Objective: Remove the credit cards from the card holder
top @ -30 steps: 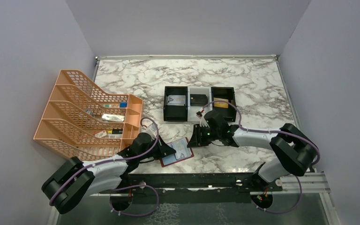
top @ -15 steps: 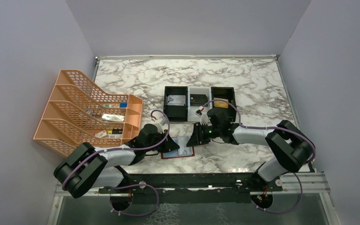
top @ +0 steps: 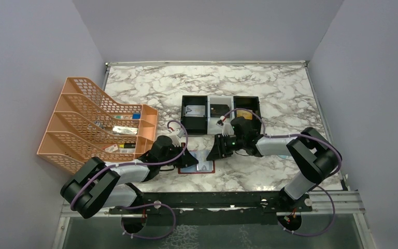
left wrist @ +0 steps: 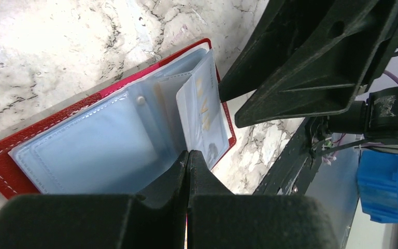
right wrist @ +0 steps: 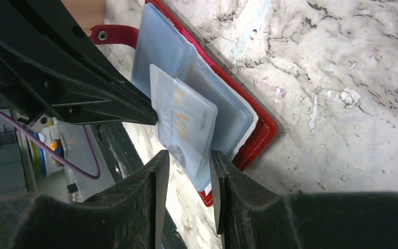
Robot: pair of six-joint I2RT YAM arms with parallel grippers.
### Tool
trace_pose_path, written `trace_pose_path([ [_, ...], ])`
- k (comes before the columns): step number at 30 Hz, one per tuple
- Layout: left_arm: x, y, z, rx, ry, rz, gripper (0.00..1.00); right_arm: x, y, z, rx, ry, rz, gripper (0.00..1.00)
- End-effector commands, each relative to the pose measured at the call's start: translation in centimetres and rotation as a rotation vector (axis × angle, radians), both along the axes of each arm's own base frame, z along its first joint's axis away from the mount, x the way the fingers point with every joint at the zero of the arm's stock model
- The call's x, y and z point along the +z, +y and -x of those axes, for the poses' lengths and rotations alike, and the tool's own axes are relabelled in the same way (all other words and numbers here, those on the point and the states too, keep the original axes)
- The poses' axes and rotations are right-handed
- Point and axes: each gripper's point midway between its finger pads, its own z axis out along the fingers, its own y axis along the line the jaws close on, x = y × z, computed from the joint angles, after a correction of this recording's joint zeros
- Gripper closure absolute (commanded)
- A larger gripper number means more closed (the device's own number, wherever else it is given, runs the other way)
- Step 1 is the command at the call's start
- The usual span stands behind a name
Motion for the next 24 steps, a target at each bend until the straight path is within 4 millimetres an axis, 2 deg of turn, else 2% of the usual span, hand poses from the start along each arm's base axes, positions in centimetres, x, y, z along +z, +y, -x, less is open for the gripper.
trace_pose_path([
  [1, 0.6, -0.3, 0.1, -0.033, -0.028, 0.029, 1.0, 0.8, 1.0, -1.1, 0.035, -0.059, -0.043, 0.64],
  [6, 0.4, 0.0, 0.3, -0.016, -0.017, 0.028, 1.0, 0.6, 0.8, -1.6, 0.031, -0.064, -0.043, 0.64],
  [12, 0.5, 0.0, 0.4, -0.013, -0.015, 0.034, 1.0, 0.5, 1.6, -0.8, 0.085, -0.012, -0.107, 0.67],
  [17, 0.6, -0.1, 0.3, -0.011, -0.013, 0.037, 1.0, 0.5, 1.7, -0.5, 0.087, 0.002, -0.128, 0.8],
  [20, 0.4, 0.1, 0.3, 0.003, -0.005, 0.034, 1.0, 0.2, 1.2, -0.8, 0.062, 0.007, -0.114, 0.91],
  [24, 0.0, 0.4, 0.4, 0.027, 0.014, 0.027, 1.0, -0.1, 0.4, -1.0, 0.039, 0.022, -0.115, 0.97],
])
